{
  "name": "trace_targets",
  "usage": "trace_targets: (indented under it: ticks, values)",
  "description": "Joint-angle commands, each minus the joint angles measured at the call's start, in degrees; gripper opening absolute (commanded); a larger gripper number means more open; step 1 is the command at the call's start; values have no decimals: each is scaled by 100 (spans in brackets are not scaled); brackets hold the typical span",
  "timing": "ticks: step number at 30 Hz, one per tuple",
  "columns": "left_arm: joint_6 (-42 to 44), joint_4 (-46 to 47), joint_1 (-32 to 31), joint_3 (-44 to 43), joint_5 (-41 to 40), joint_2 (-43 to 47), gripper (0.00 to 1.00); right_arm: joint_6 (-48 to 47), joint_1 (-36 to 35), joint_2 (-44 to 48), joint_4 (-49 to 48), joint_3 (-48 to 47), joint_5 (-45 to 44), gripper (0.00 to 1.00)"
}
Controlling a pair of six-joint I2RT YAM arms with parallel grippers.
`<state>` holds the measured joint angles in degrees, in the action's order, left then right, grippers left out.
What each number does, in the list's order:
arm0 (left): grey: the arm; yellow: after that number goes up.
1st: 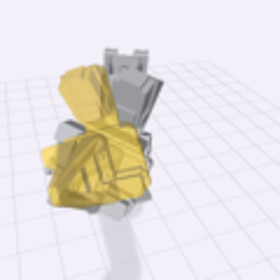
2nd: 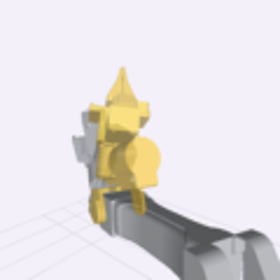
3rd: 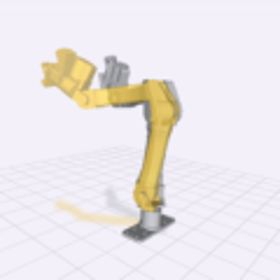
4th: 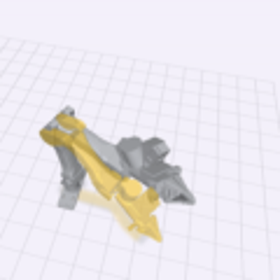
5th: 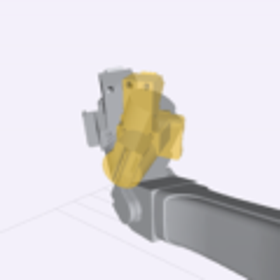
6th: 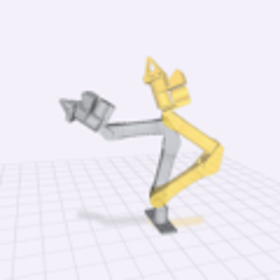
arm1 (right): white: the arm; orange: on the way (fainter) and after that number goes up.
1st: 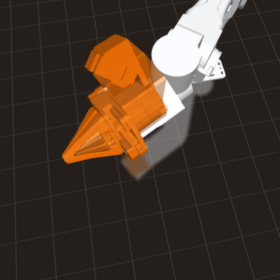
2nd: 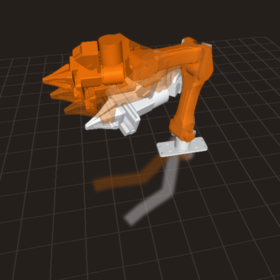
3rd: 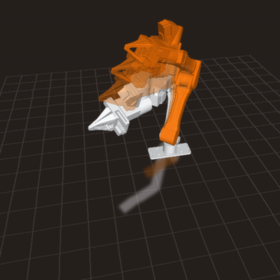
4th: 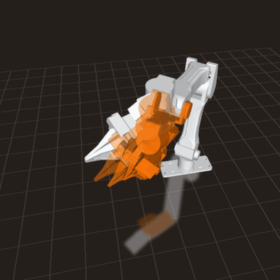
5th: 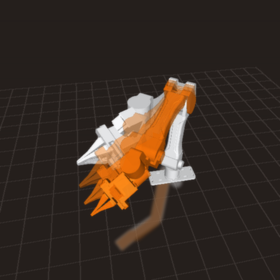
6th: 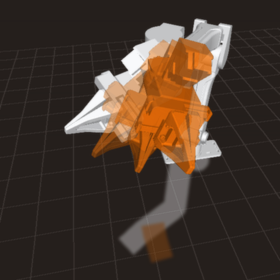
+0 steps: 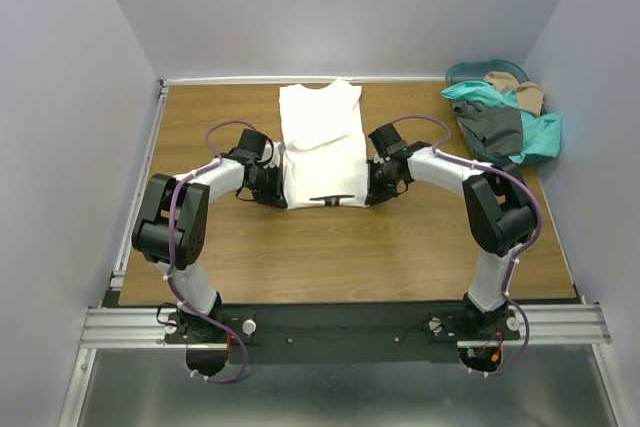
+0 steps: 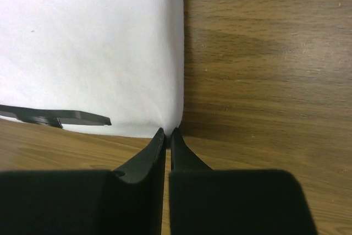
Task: Fold and stack the t-shirts
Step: Fold the tshirt
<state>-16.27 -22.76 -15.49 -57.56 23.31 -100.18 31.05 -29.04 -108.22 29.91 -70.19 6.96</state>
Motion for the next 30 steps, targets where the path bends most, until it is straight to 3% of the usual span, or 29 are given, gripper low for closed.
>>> trace_targets:
  ticks: [1,4,12,21,30]
  values:
    - [63,-175,-16,43,-133,95,0,-55,-23,12,94,15,-11,7]
    - [80,-412,-16,-150,-353,314,0,-72,-23,249,129,-29,-81,0]
    - [-192,-852,-7,-633,-459,1035,0,-143,-23,899,699,-477,-283,0]
    - [-403,-1371,-7,-186,-433,1957,0,-248,-14,1426,1613,-557,-257,1]
    - [-990,-1986,-7,254,-345,3486,0,59,-137,2437,2659,-504,-230,0]
